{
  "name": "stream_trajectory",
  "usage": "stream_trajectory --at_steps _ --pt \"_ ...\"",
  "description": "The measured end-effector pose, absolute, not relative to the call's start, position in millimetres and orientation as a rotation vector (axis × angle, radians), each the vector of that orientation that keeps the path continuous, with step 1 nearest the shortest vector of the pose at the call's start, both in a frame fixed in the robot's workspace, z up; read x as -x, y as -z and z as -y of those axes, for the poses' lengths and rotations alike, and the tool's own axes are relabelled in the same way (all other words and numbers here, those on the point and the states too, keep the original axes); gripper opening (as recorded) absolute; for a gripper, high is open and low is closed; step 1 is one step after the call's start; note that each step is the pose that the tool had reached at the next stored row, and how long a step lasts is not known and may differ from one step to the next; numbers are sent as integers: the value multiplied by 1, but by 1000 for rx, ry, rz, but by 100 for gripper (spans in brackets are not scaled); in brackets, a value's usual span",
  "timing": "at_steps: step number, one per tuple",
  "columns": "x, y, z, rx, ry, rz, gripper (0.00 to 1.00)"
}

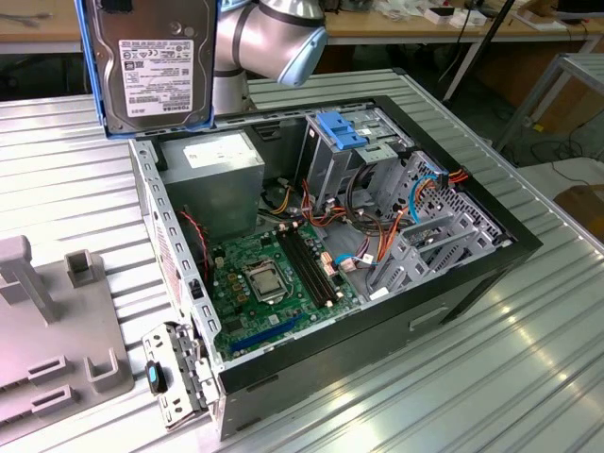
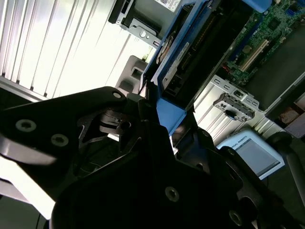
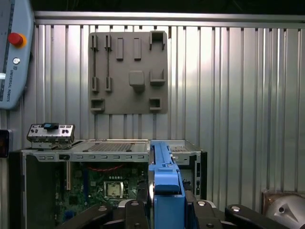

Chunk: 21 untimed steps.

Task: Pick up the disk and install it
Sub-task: 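Pick up the disk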

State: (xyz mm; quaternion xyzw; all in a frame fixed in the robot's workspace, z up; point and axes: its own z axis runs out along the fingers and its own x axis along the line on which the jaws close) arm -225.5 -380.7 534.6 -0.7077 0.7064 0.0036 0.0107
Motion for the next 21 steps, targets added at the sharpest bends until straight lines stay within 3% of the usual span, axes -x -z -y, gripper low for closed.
stream_trajectory --at_steps 21 --pt "197 -533 381 2208 -11 -2204 37"
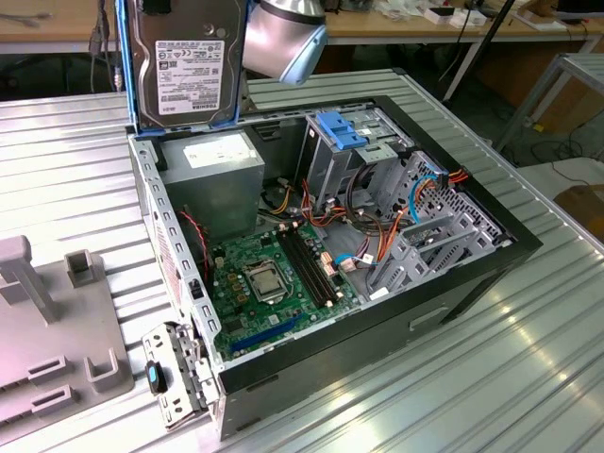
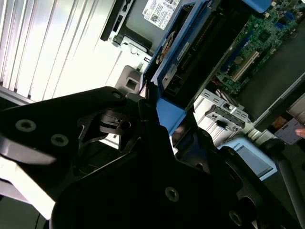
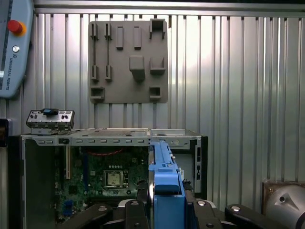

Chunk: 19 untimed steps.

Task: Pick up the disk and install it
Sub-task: 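Pick up the disk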

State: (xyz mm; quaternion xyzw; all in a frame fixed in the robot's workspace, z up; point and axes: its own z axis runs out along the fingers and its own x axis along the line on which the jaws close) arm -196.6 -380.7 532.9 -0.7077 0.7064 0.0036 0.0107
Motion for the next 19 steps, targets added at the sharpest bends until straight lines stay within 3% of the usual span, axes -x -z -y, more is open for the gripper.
stream_trajectory --at_steps 19 --pt "170 -531 381 2208 -11 -2204 37"
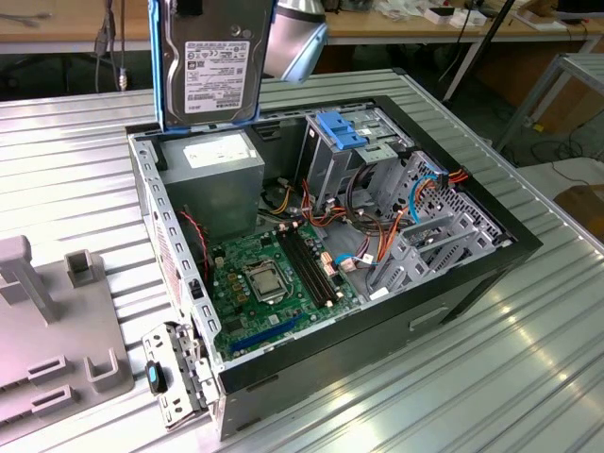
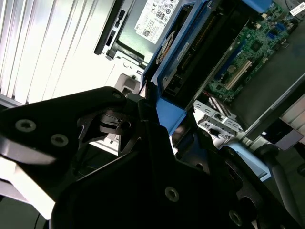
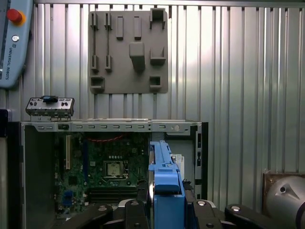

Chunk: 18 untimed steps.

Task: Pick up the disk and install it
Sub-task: 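Pick up the disk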

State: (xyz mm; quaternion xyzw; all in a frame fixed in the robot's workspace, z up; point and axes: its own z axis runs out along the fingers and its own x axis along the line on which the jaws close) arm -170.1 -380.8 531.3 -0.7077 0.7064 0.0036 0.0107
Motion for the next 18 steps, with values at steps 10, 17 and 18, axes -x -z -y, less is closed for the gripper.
stream_trajectory --at_steps 10,17,18 --pt "168 -529 411 2208 -11 -2204 37" --pt "163 -526 434 2208 -11 -2204 37" --pt "158 -525 434 2208 -11 -2204 37"
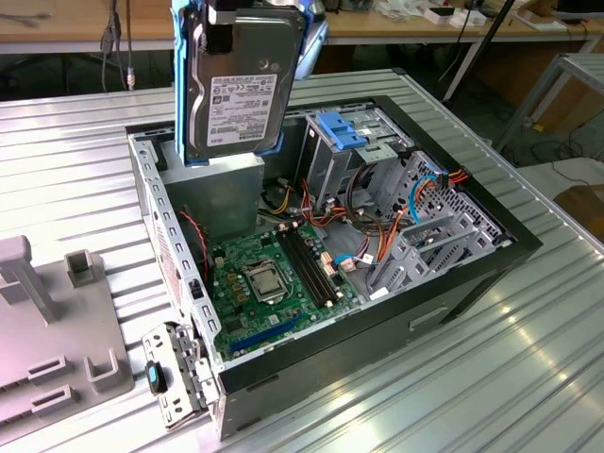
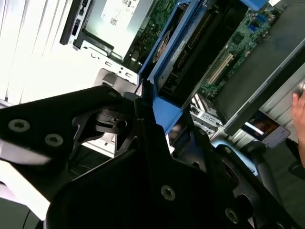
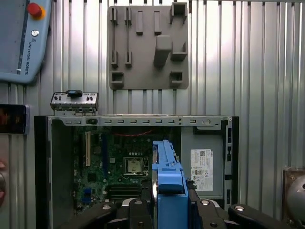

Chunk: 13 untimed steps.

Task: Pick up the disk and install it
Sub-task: 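Pick up the disk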

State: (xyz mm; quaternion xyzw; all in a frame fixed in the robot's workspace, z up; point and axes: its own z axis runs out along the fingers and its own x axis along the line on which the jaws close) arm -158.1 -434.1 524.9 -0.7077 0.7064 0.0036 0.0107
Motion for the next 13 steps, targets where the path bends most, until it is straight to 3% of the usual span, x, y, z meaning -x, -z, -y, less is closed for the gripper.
stream_trajectory --at_steps 4,9,13 --pt "140 -523 435 2208 -10 -2204 37" --pt "137 -521 435 2187 38 -2182 37" --pt "137 -520 450 2186 40 -2181 37"
